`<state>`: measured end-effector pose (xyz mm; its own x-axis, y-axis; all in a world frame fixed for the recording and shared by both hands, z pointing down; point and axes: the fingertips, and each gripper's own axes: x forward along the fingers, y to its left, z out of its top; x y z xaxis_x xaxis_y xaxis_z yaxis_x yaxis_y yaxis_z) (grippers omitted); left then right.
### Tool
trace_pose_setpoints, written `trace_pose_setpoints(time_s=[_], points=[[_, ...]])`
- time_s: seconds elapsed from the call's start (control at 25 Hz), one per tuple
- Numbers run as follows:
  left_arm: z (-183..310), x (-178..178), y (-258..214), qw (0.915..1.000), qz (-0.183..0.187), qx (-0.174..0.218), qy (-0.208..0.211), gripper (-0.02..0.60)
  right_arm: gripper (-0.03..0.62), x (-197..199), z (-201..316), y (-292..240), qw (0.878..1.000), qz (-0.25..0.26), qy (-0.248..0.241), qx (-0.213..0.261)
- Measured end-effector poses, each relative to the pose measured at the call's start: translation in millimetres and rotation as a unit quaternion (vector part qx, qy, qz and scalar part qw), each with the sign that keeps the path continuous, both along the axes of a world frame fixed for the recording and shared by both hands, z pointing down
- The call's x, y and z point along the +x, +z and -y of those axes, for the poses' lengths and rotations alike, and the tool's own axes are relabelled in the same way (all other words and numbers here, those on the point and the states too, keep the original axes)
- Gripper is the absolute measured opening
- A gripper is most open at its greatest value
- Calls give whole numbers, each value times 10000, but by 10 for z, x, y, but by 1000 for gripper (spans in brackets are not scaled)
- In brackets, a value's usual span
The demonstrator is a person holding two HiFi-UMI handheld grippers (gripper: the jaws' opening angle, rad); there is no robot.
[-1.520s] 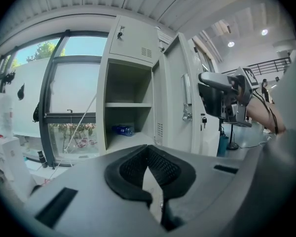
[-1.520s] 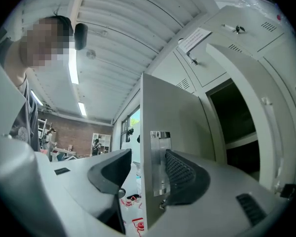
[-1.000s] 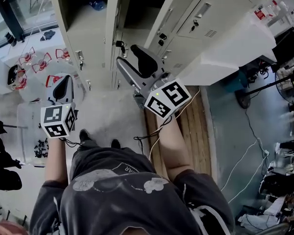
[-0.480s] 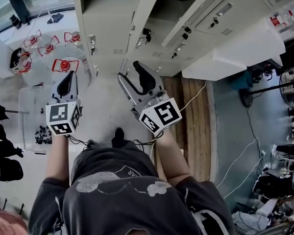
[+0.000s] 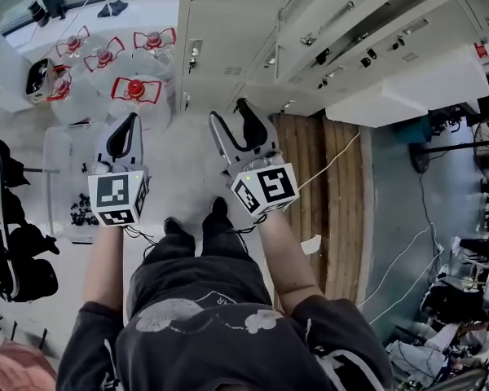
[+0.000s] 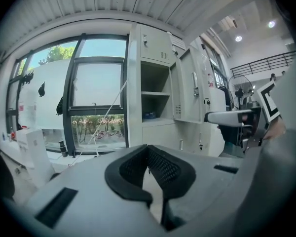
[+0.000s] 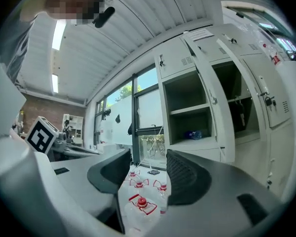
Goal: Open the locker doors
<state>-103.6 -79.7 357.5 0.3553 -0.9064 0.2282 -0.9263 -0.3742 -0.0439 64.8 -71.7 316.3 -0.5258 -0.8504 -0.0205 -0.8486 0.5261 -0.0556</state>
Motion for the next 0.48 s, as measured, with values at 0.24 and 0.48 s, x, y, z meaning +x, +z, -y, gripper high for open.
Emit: trace_pose_setpoints(time_s=[0.24,0.48], points=[[43,-316,517,9997,-57,-209,-129,9,236,-354,254,525,9995,-186,124,-233],[251,-557,843,9975,-307,-243,-591,9,236,-558,671,1078,9983,-413,213,-349]])
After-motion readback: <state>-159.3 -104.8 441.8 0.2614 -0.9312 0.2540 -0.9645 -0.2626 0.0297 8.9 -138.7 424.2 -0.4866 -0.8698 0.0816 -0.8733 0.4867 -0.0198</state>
